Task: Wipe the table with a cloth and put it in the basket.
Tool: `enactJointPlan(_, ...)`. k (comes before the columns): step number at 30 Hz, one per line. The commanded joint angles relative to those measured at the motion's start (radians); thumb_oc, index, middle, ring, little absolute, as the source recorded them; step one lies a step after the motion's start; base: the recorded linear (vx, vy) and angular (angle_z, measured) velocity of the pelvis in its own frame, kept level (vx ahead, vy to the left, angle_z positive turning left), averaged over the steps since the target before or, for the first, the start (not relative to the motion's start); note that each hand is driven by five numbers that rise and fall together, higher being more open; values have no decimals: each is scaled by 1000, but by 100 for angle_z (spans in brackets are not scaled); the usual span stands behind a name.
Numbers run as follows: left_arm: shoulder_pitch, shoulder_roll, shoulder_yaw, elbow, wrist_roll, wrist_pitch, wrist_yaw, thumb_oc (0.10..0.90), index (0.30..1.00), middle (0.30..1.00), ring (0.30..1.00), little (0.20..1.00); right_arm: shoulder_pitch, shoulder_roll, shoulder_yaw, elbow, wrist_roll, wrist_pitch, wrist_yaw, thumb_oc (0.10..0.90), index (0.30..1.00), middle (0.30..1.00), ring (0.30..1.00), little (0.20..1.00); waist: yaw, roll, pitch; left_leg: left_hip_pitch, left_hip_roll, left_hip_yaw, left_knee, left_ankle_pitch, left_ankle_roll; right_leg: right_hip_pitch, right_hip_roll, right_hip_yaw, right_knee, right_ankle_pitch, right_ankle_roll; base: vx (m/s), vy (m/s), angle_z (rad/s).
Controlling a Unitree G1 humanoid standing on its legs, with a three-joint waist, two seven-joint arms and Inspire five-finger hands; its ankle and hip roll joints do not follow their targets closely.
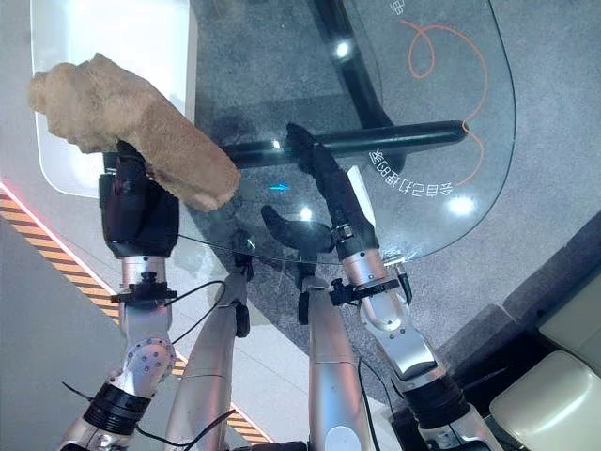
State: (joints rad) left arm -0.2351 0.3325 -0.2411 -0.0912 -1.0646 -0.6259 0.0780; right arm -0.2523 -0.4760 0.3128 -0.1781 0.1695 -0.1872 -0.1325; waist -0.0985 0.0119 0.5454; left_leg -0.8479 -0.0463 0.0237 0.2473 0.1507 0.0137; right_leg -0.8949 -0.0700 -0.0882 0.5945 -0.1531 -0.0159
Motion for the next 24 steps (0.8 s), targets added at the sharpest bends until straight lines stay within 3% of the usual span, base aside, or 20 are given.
enactJointPlan(1, -42, 36, 106, -135, 327, -131, 192, 100, 300, 300, 300, 200, -4, -24, -32, -109, 44, -49, 47, 800, 900, 900, 900, 900, 23, 32, -25, 6, -49, 41, 155, -160, 51, 42, 88, 61, -217, 160, 3, 35, 85, -4)
enactJointPlan(2, -54, 62, 142, -105, 431, -122, 299, 100, 300, 300, 300, 200, -8, -29, -31, -97, 51, -40, 57, 800, 900, 900, 900, 900, 25, 36, -25, 3, -48, 40, 164, -162, 50, 40, 86, 61, -208, 154, -1, 33, 75, -5)
enactJointPlan(4, -71, 82, 174, -77, 509, -101, 379, 100, 300, 300, 300, 200, -17, -33, -28, -86, 56, -34, 63, 800, 900, 900, 900, 900, 26, 38, -25, 0, -47, 38, 169, -164, 49, 36, 86, 62, -203, 148, -4, 38, 77, -5)
enactJointPlan(10, -126, 125, 208, 8, 613, -44, 509, 100, 300, 300, 300, 200, -52, -38, -15, -53, 61, -21, 64, 800, 900, 900, 900, 900, 24, 41, -25, -10, -45, 43, 176, -166, 48, 24, 88, 67, -193, 141, -9, 22, 58, 0)
enactJointPlan(13, -188, 161, 215, 117, 686, 24, 602, 100, 300, 300, 300, 200, -95, -47, -2, -21, 73, -6, 64, 800, 900, 900, 900, 900, 20, 41, -25, -23, -42, 48, 181, -166, 46, 7, 89, 70, -186, 140, -9, 20, 72, -3)
enactJointPlan(24, -400, 270, 171, 442, 756, 150, 669, 100, 300, 300, 300, 200, -224, -90, 40, 70, 134, 19, 68, 800, 900, 900, 900, 900, 3, 32, -25, -72, -29, 70, 189, -162, 41, -48, 90, 77, -183, 152, -1, 6, 57, 0)
